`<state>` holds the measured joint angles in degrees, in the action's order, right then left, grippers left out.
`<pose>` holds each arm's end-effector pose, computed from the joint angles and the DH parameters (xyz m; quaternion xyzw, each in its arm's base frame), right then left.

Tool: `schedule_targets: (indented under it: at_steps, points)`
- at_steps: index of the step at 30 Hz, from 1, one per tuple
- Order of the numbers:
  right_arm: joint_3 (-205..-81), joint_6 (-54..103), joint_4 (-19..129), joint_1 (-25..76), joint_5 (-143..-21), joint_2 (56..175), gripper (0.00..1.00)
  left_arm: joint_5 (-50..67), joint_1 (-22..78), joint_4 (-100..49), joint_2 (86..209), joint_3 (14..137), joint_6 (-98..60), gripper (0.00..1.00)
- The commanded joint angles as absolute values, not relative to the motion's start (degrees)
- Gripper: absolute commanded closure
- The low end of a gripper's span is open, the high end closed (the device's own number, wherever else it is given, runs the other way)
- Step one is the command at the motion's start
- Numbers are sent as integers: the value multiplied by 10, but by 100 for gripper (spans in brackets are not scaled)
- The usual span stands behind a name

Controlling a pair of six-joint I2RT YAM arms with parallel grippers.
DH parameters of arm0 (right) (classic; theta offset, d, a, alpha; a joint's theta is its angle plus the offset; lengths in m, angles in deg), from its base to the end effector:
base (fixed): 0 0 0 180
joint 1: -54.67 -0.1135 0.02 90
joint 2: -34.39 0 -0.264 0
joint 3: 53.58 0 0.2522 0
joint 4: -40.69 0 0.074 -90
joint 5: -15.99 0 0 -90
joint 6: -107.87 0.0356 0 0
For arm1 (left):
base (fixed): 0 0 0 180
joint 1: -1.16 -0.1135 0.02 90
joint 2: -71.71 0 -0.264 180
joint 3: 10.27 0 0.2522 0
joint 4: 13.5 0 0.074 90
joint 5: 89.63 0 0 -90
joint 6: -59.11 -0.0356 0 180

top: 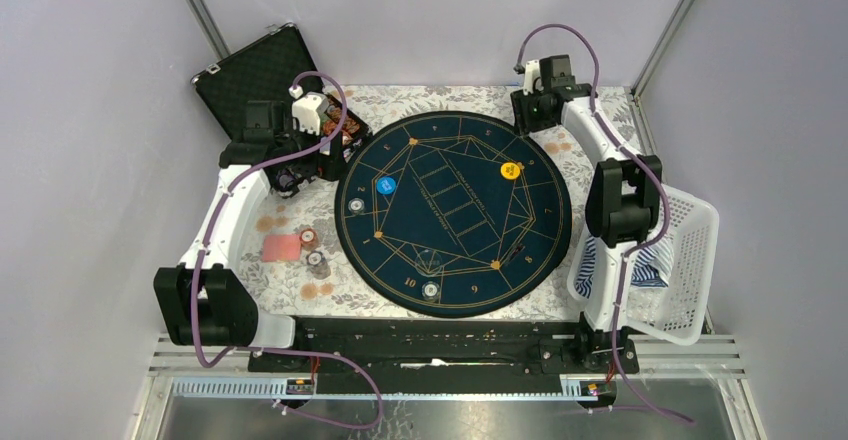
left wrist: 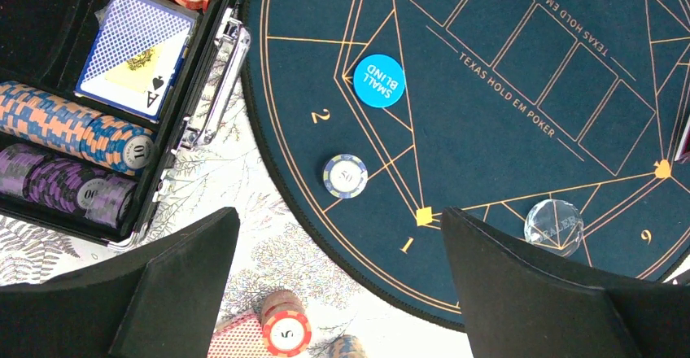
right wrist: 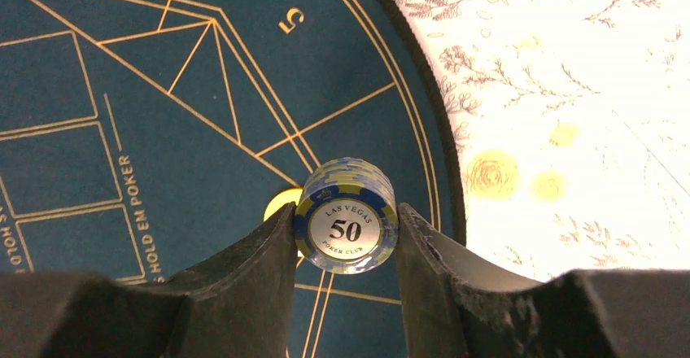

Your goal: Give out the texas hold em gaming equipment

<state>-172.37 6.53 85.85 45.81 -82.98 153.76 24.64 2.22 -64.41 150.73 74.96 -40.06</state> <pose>0.4713 0.0791 0.2628 -0.1910 0.9040 0.0643 0.3770 0.2958 -0.0201 0.3251 0.1611 0.8914 -0.1669 0.3893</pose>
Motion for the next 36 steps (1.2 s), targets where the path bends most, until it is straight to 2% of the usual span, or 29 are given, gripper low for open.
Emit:
schedule_targets:
  at_steps: [1, 17, 25, 29, 33, 36]
  points:
    - [-1776, 57, 854, 458, -828, 1580, 60, 263, 19, -622, 1483, 744, -406, 1]
    - [-1826, 50, 839, 459, -798, 1683, 57, 270, 19, -622, 1487, 739, -411, 1]
    - [-1830, 46, 829, 458, -794, 1700, 48, 276, 19, -622, 1486, 734, -412, 1]
    - [-1828, 46, 830, 459, -800, 1692, 38, 278, 19, -622, 1487, 729, -412, 1]
    - [-1826, 51, 837, 458, -814, 1660, 17, 297, 19, -634, 1493, 722, -420, 1]
    - [-1825, 57, 850, 458, -836, 1610, 9, 304, 19, -672, 1498, 737, -453, 1]
